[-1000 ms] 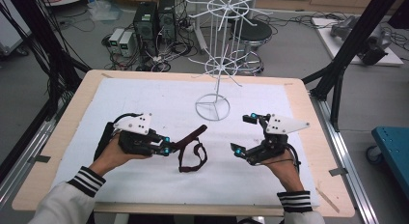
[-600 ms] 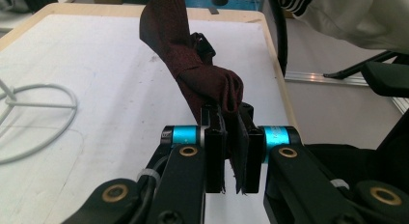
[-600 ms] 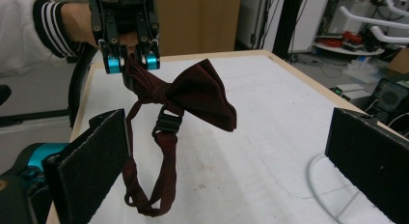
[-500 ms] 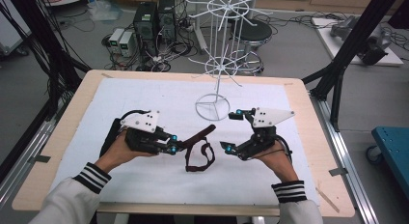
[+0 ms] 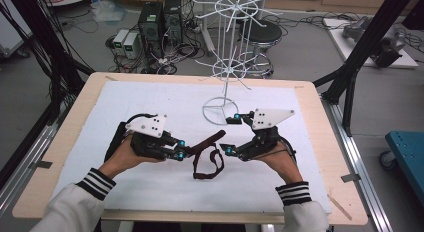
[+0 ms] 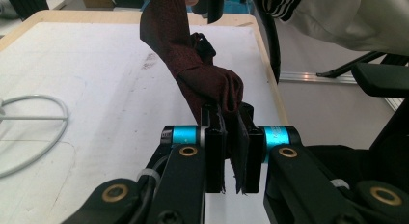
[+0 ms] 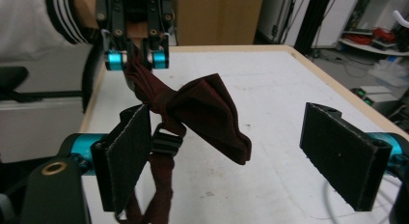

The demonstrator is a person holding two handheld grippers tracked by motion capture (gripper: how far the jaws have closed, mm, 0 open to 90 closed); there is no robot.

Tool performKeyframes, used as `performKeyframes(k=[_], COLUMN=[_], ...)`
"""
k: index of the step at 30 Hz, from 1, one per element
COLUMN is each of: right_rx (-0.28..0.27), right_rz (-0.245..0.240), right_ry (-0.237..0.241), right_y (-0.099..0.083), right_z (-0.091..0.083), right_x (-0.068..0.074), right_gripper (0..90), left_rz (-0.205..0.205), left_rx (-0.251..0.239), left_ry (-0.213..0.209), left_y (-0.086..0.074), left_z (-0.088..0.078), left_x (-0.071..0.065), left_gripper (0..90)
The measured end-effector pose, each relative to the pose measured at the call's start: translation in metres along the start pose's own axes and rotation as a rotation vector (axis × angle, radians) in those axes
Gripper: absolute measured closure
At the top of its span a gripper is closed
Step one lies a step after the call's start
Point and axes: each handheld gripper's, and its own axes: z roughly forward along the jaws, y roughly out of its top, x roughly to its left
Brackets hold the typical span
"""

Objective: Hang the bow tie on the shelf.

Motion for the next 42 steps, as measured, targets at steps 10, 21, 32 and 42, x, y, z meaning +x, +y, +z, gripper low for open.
performKeyframes(k=[10,21,32,42], right_rx=[0.024,0.013,0.008,-0.005], right_rz=[0.026,-0.004,0.004,0.012], right_ry=[0.042,0.077,0.052,0.011], right_y=[-0.002,0.000,0.002,0.001], right_z=[0.004,0.001,-0.001,-0.006], right_x=[-0.004,-0.005,-0.003,-0.005], right_gripper=[35.0,86.5,87.7,87.8], left_rz=[0.004,-0.013,-0.013,-0.086], left_rx=[0.006,-0.005,-0.032,-0.109], left_ry=[-0.011,0.011,0.019,0.281], left_y=[-0.001,-0.002,-0.002,-0.007], left_z=[0.001,-0.002,-0.005,-0.010], left_x=[0.002,0.005,0.005,0.006], left_gripper=[83.9,81.0,71.0,1.7])
